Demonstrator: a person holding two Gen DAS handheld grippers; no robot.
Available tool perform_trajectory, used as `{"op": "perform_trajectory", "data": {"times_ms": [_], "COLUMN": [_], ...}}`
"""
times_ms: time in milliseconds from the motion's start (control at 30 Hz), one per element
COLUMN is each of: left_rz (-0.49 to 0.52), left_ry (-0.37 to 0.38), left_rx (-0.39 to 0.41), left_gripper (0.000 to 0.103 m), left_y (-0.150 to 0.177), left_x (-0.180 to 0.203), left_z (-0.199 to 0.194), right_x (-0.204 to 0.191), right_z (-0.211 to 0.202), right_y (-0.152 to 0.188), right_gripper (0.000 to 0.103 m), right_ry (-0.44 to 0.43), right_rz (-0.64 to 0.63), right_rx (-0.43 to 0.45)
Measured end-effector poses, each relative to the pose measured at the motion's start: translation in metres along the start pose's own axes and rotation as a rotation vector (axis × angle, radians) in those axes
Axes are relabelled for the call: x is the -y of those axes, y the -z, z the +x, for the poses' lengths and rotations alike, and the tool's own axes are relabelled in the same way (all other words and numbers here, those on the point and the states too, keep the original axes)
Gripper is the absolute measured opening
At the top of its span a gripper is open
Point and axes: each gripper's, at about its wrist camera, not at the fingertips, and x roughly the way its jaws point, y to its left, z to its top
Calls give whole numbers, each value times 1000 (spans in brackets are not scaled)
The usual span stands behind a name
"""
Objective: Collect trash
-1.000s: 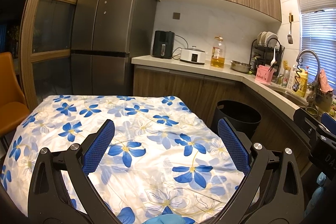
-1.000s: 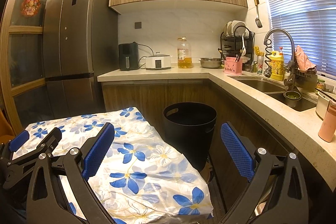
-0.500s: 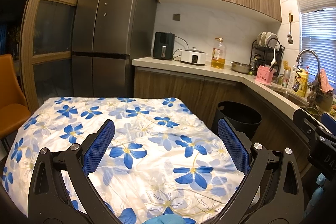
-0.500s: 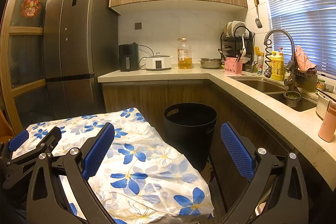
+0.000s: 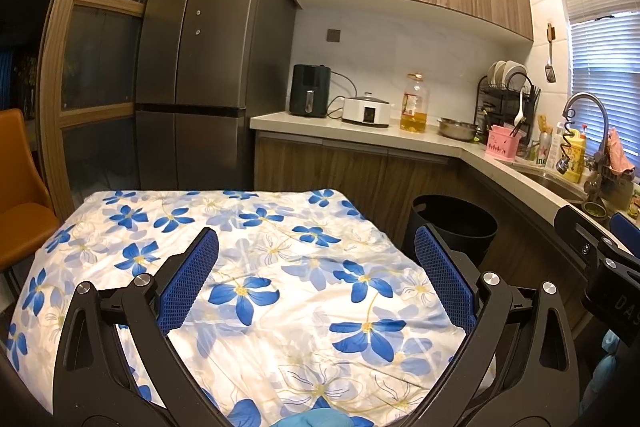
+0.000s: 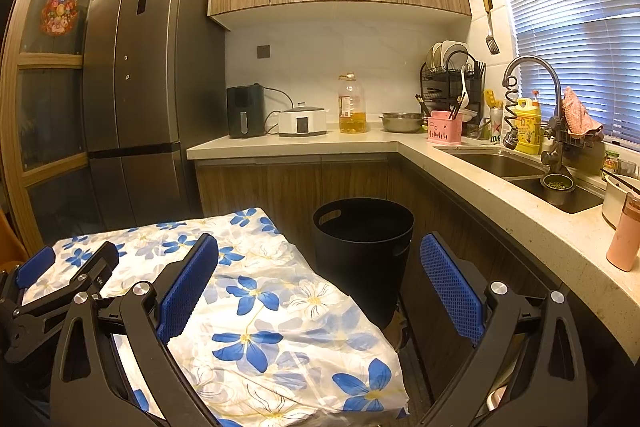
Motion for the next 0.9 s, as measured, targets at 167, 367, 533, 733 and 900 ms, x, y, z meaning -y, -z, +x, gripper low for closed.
{"op": "perform_trajectory", "data": {"times_ms": [167,367,533,733,900], "left_rz": [4,7,9,19,38], "left_ry": [-2,-2,-3,-2,-8], "left_rx": [2,2,2,0,-6], "left_gripper": [97,97,97,95,84], "left_y": [0,-1,-2,-2,1], "left_x": [0,0,-1,0,0], "left_z": [-1,0,0,0,3], "right_x": [-1,-2,-1,-2,-1], "right_z": [0,-1,0,1,0], "right_y": [0,-1,-1,-1,-1], "right_gripper": [97,97,97,97,97], "right_ry": [-3,-3,-4,-3,-4], "right_rz": [-1,-1,-1,0,1], "right_rx": [0,0,1,-1,-1]}}
